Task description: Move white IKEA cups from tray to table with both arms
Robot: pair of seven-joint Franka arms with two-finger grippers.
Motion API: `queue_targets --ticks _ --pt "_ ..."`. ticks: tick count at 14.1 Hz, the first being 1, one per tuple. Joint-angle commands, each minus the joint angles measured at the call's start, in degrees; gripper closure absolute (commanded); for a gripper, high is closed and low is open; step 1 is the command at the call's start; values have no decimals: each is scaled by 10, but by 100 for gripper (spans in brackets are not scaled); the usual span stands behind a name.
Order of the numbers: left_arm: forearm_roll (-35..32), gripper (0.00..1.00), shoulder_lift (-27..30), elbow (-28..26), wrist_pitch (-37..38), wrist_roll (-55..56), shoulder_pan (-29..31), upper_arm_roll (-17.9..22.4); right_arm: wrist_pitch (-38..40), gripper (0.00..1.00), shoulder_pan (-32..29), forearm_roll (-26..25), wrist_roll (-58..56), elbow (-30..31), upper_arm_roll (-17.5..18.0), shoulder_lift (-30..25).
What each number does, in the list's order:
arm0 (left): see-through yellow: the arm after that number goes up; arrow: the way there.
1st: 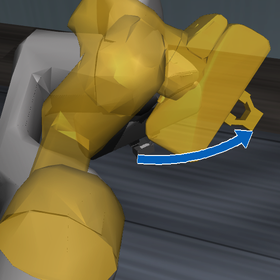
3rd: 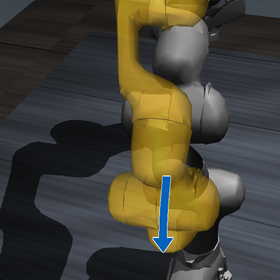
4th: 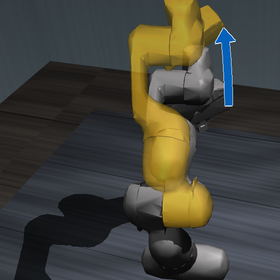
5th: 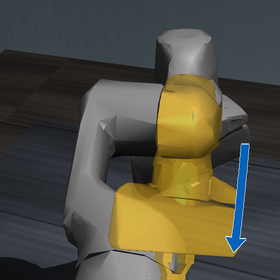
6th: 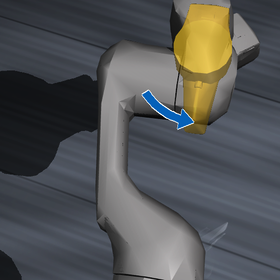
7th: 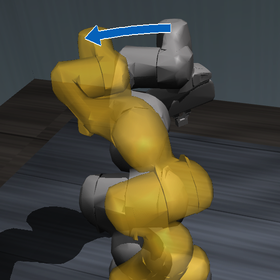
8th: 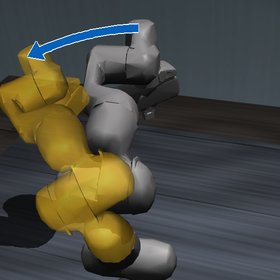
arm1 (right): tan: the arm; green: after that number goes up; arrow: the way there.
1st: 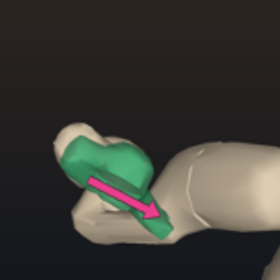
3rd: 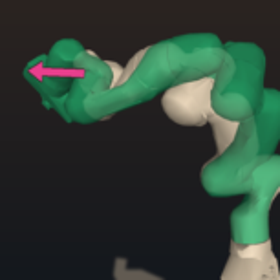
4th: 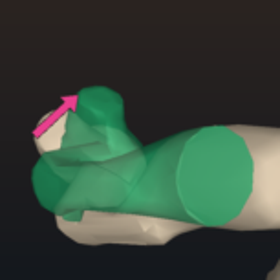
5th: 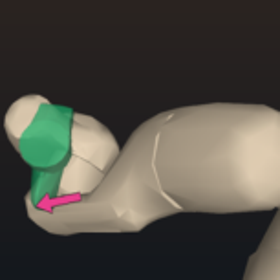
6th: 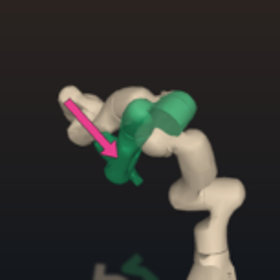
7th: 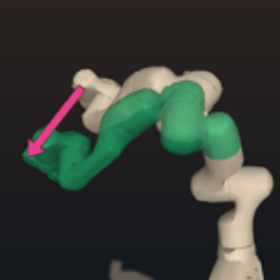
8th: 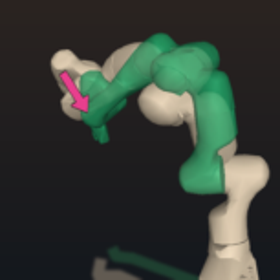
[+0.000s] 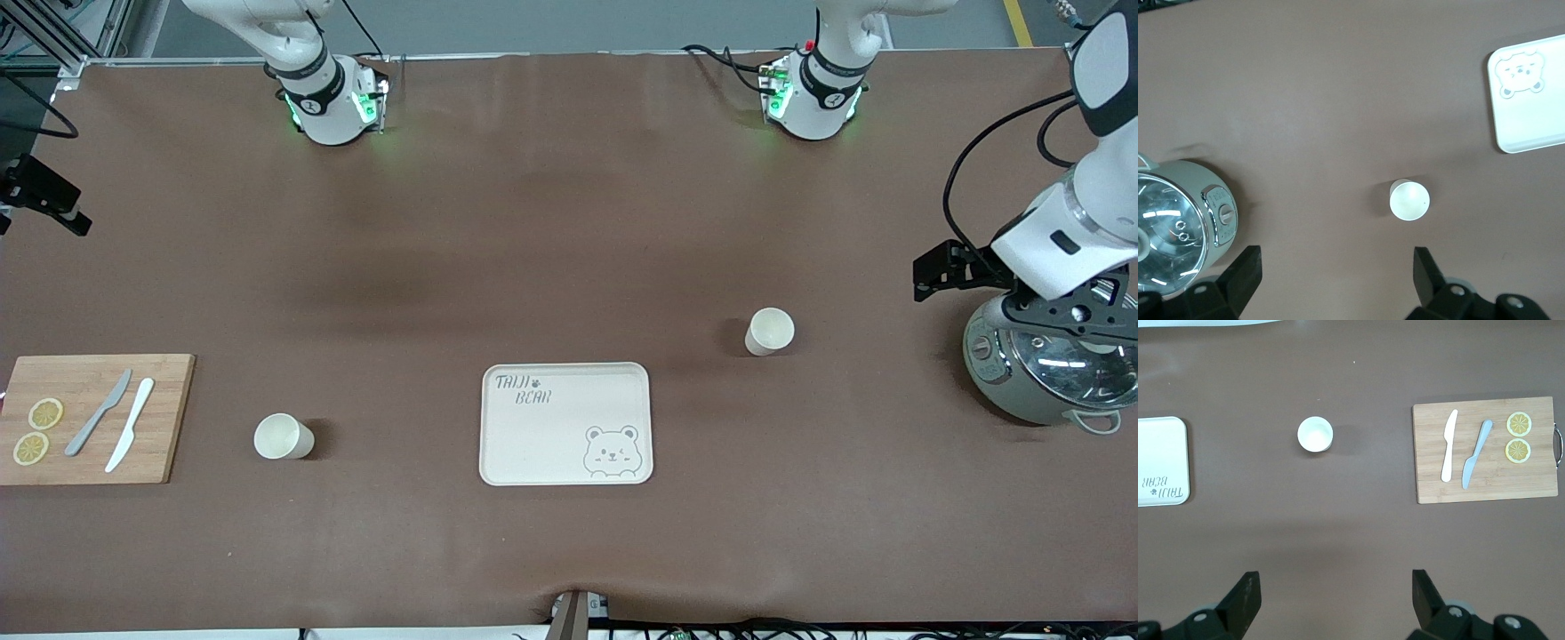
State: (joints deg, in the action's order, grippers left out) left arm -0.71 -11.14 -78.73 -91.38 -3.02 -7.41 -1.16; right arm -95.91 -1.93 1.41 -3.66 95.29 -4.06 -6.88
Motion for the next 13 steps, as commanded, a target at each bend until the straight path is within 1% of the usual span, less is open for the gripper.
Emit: queue_targets --ticks 1,13 --pt "-13 0 13 -1 -1 4 3 -11 6 0 -9 -4 8 -14 9 7" --pt "-13 0 19 -1 -9 13 3 -11 6 0 -11 -2 8 -19 9 8"
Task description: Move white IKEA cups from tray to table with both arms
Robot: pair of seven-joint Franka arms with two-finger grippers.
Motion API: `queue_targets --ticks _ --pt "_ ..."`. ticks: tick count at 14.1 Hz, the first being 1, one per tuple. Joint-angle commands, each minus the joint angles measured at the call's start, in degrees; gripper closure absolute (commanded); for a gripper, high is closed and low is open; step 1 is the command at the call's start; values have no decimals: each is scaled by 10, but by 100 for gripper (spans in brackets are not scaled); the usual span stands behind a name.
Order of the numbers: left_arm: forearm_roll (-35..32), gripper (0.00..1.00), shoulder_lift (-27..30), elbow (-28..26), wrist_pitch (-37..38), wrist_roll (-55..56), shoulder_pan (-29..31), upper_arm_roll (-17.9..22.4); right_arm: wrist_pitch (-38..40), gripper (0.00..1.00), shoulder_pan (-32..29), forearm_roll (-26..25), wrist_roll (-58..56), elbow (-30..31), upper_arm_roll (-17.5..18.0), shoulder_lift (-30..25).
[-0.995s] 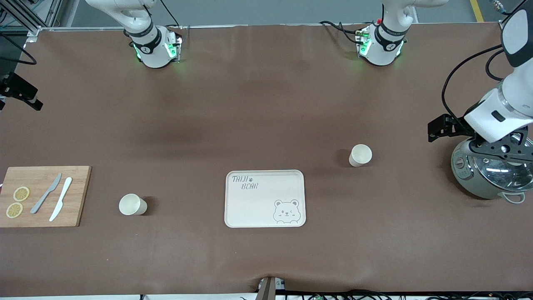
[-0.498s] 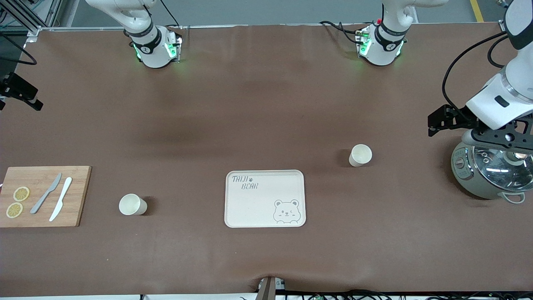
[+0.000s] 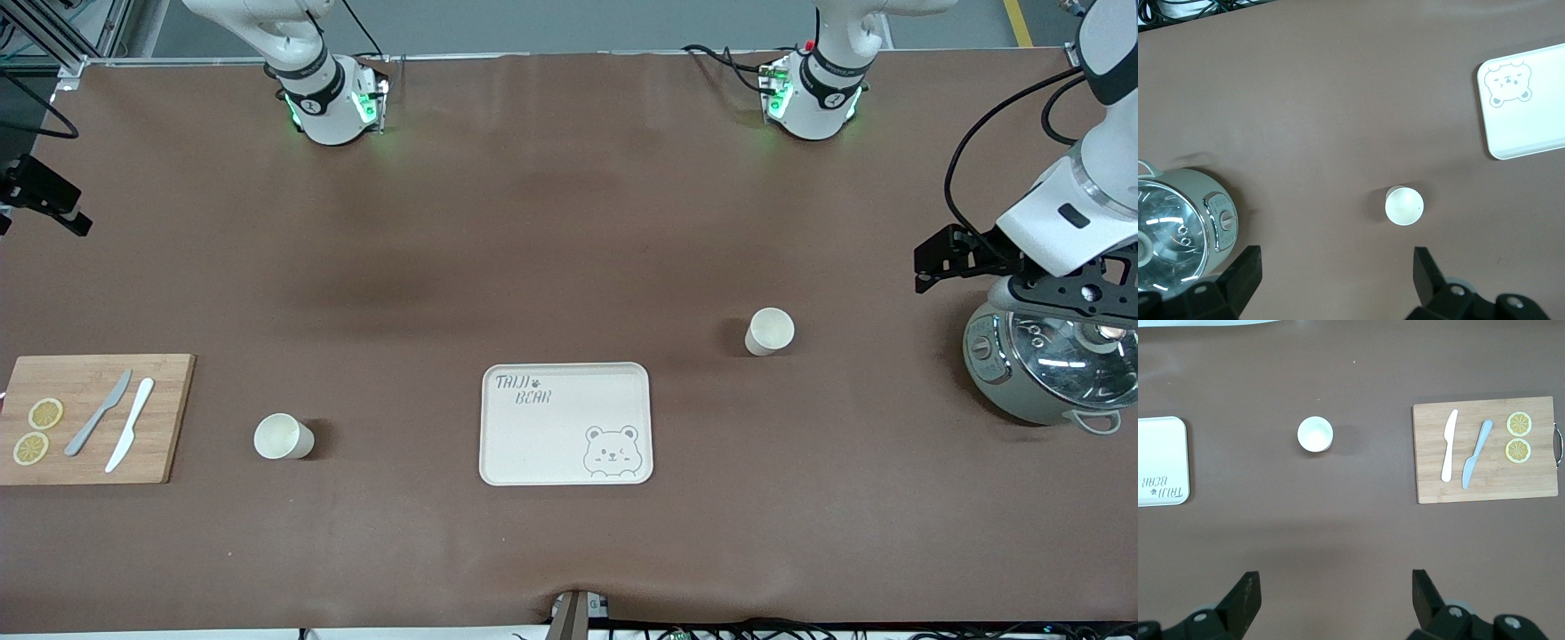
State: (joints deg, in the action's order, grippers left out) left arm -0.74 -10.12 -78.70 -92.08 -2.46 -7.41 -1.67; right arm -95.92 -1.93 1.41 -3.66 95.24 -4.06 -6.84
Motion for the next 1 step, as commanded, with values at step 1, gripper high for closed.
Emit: queue_targets --ticks 1 --pt "-13 0 9 -1 -2 8 3 -6 6 0 -11 -2 8 -19 9 8"
